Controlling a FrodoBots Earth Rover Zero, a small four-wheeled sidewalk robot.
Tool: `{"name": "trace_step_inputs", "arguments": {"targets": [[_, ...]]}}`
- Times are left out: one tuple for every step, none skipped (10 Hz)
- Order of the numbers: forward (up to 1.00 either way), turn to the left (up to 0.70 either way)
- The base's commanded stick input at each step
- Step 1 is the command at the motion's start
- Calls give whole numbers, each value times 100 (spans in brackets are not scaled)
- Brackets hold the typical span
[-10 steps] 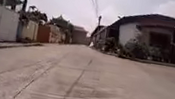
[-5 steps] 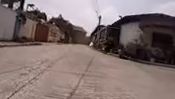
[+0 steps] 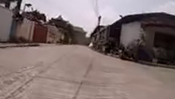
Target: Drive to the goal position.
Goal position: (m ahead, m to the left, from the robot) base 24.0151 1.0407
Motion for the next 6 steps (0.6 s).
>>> {"name": "trace_step_inputs", "arguments": {"targets": [[70,0],[70,0],[70,0],[70,0],[70,0],[70,0]]}}
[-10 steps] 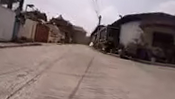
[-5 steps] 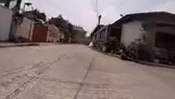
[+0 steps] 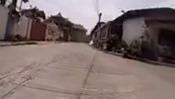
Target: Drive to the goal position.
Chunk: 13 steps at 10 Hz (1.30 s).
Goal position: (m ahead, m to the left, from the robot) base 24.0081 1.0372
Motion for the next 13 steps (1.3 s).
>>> {"name": "trace_step_inputs", "arguments": {"targets": [[70,0],[70,0],[70,0],[70,0],[70,0],[70,0],[70,0],[70,0],[70,0],[70,0],[70,0],[70,0],[70,0]]}}
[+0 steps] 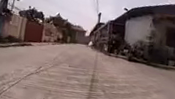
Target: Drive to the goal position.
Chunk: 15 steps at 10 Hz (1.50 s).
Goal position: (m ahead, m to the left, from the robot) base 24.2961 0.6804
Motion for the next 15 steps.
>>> {"name": "trace_step_inputs", "arguments": {"targets": [[70,0],[70,0],[70,0],[70,0],[70,0],[70,0],[70,0],[70,0],[70,0],[70,0],[70,0],[70,0],[70,0],[70,0],[70,0]]}}
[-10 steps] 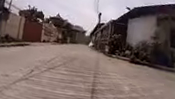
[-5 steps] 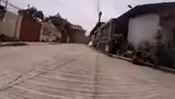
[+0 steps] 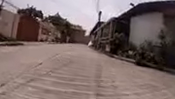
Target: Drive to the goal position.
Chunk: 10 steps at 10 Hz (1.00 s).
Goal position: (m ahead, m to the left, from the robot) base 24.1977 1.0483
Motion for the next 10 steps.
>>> {"name": "trace_step_inputs", "arguments": {"targets": [[70,0],[70,0],[70,0],[70,0],[70,0],[70,0],[70,0],[70,0],[70,0],[70,0]]}}
